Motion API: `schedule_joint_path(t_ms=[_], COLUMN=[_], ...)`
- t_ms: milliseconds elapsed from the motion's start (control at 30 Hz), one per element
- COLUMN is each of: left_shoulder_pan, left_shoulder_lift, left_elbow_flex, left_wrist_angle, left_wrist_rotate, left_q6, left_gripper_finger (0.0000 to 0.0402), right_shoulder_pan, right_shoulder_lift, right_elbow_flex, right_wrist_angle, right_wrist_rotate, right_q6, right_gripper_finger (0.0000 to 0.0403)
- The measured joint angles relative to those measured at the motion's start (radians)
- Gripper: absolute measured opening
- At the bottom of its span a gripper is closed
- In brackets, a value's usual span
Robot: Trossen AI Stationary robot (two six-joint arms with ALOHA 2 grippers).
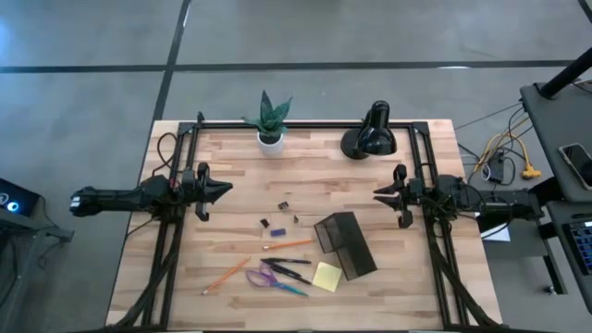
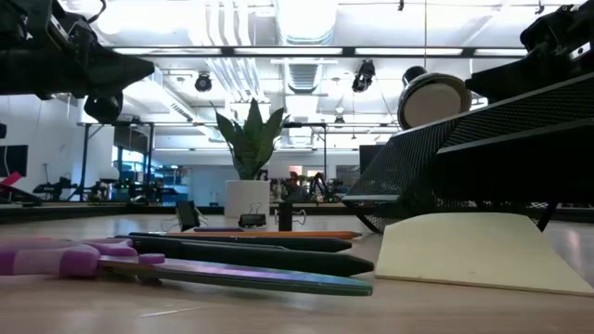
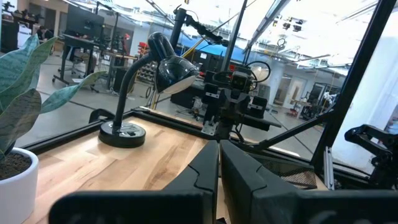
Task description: Pick and place office supplies into organizer
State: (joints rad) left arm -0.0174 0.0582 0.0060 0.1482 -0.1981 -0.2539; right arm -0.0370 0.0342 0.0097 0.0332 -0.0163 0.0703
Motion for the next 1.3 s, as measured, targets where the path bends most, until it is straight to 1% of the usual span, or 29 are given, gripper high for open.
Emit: schedule_joint_path(t_ms=[300,367,467,500,567,667,733,800,867,933,1067,1167,1300], left_shoulder_pan=[0.000,0.000,0.000,0.000,0.000,0.000,0.000,0.000,0.000,0.000,0.000,0.000,0.000], left_shoulder_lift=[0.000,0.000,0.000,0.000,0.000,0.000,0.000,0.000,0.000,0.000,0.000,0.000,0.000], left_elbow_flex=[0.000,0.000,0.000,0.000,0.000,0.000,0.000,0.000,0.000,0.000,0.000,0.000,0.000], left_wrist_angle=[0.000,0.000,0.000,0.000,0.000,0.000,0.000,0.000,0.000,0.000,0.000,0.000,0.000], left_wrist_rotate=[0.000,0.000,0.000,0.000,0.000,0.000,0.000,0.000,0.000,0.000,0.000,0.000,0.000], left_q6=[0.000,0.000,0.000,0.000,0.000,0.000,0.000,0.000,0.000,0.000,0.000,0.000,0.000], left_gripper_finger=[0.0000,0.0000,0.0000,0.0000,0.0000,0.0000,0.0000,0.0000,0.0000,0.0000,0.0000,0.0000,0.0000], right_shoulder_pan=[0.000,0.000,0.001,0.001,0.002,0.002,0.012,0.032,0.070,0.119,0.210,0.283,0.414], right_shoulder_lift=[0.000,0.001,0.002,0.009,0.031,0.083,0.127,0.183,0.250,0.331,0.538,0.706,0.903], right_elbow_flex=[0.000,0.000,0.000,0.000,0.000,0.000,0.012,0.042,0.088,0.138,0.265,0.389,0.572], right_wrist_angle=[0.001,0.035,0.151,0.174,0.210,0.308,0.316,0.240,0.104,-0.008,-0.052,-0.169,-0.361], right_wrist_rotate=[0.000,0.007,0.013,-0.007,-0.094,-0.277,-0.409,-0.520,-0.565,-0.556,-0.534,-0.533,-0.534], right_q6=[-0.002,0.006,0.135,0.153,0.138,0.111,0.134,0.171,0.228,0.283,0.326,0.319,0.224], right_gripper_finger=[0.0068,0.0068,0.0068,0.0068,0.0068,0.0068,0.0068,0.0068,0.0068,0.0068,0.0068,0.0068,0.0068])
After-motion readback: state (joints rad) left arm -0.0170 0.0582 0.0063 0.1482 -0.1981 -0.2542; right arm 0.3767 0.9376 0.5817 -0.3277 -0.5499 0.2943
